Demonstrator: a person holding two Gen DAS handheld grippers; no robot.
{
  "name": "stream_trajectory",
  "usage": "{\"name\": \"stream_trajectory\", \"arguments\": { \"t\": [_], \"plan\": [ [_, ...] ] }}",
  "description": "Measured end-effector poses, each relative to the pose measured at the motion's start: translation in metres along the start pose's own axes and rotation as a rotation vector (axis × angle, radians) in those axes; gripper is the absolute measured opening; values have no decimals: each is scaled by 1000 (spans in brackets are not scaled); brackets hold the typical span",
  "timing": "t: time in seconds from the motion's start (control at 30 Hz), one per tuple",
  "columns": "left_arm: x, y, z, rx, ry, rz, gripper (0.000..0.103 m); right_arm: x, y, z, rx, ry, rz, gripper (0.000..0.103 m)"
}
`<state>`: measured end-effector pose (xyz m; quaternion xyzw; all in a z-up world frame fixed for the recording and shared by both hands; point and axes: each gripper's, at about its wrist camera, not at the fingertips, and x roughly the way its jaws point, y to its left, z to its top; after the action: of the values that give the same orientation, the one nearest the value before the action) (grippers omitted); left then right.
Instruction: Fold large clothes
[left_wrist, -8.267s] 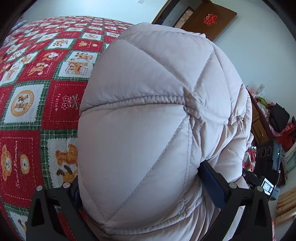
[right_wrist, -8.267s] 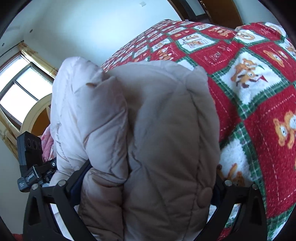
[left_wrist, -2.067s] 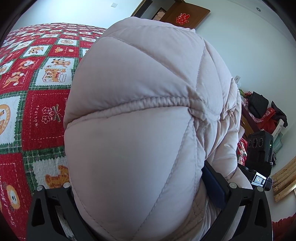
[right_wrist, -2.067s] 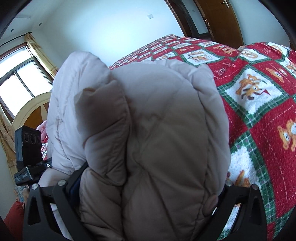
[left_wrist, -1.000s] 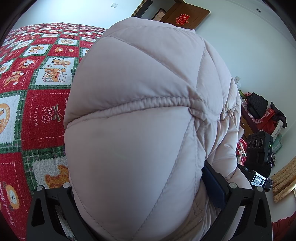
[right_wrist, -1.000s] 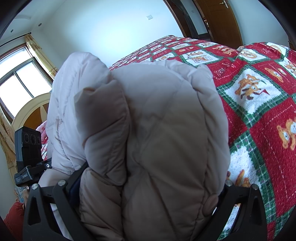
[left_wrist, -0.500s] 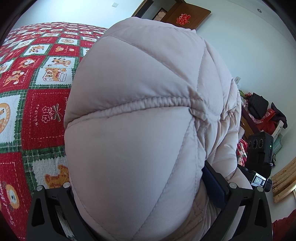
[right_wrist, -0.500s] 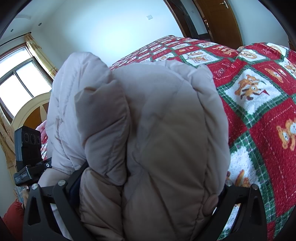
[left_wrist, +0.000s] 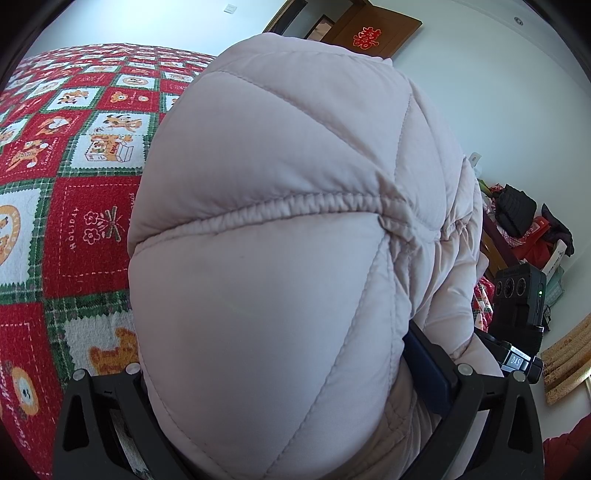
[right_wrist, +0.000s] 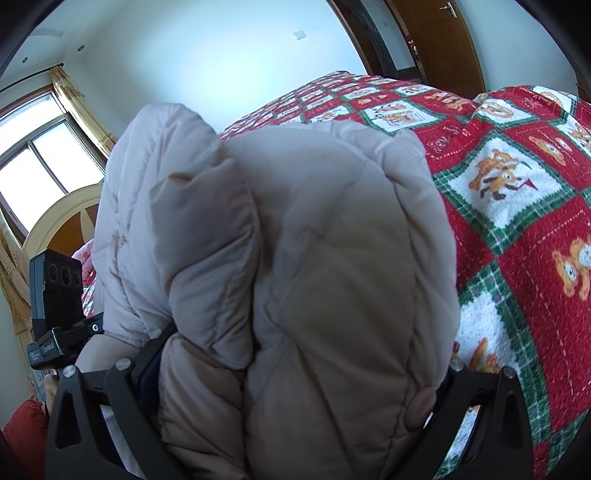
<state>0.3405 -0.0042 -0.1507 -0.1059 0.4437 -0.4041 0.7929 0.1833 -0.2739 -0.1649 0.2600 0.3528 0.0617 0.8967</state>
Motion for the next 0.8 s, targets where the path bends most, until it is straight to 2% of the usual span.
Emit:
{"name": "stream_trajectory", "arguments": {
  "t": [0.8],
  "plan": [
    [-3, -5, 2, 3, 2, 12, 102, 4, -1, 5, -1, 18, -3, 103]
  ]
}}
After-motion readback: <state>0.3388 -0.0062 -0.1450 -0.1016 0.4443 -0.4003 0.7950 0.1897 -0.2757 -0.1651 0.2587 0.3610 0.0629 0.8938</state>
